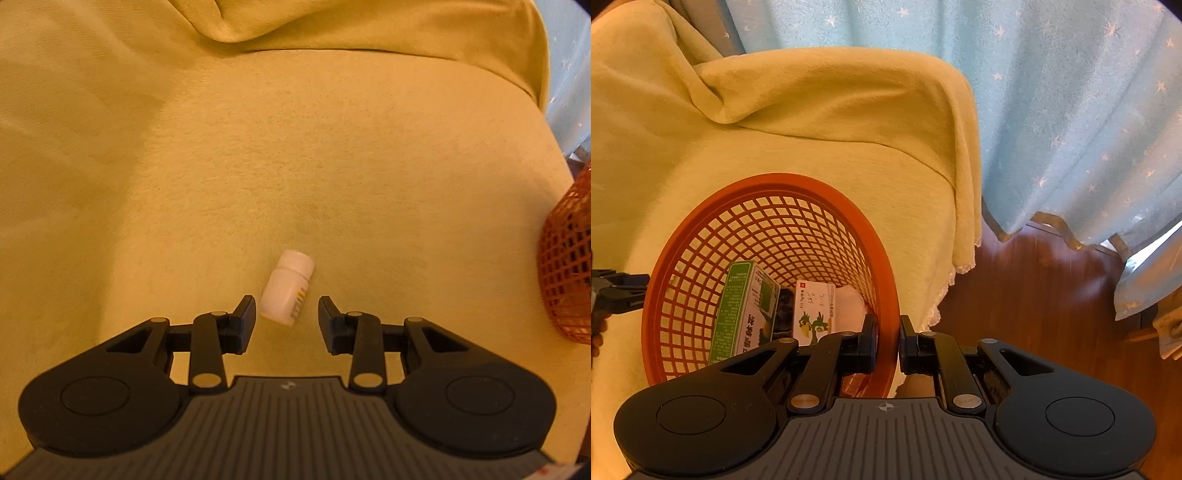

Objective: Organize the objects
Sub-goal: 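Move the left gripper to the white pill bottle and grasp it, then carry the white pill bottle into the wastebasket and open the left gripper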

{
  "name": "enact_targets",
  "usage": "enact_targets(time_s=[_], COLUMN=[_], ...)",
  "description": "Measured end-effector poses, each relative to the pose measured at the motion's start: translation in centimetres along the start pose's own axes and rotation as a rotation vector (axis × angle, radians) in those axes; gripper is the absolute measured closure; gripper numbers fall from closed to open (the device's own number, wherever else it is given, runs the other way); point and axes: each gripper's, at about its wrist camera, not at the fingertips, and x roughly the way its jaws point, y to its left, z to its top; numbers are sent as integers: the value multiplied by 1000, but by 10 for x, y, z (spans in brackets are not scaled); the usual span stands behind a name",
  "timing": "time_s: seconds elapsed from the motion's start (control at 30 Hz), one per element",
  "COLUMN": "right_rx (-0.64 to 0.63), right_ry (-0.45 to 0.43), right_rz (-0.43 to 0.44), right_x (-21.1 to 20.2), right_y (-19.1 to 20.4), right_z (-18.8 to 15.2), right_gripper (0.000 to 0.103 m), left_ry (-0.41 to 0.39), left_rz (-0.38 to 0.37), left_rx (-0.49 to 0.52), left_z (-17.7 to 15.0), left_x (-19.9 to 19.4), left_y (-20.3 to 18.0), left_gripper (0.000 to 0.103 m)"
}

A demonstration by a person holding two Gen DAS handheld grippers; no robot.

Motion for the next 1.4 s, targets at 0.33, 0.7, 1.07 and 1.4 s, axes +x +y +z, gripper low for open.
enact_targets(time_s=[0.33, 0.7, 1.07, 1.4], right_rx=[-1, -6, -30, -66], right_ry=[-5, -9, -15, -13], right_rz=[-5, 15, 61, 76], right_x=[1, -1, -4, -2], right_y=[0, 0, -3, -3], right_z=[1, 0, -2, -2], right_gripper=[95, 95, 95, 95], left_ry=[36, -20, -69, -92], left_rz=[16, -40, -130, -170], left_rx=[-7, -119, -208, -176], left_z=[5, -6, -23, -15], left_x=[18, -48, -146, -199], left_y=[2, 0, -31, -75], left_gripper=[81, 81, 81, 81])
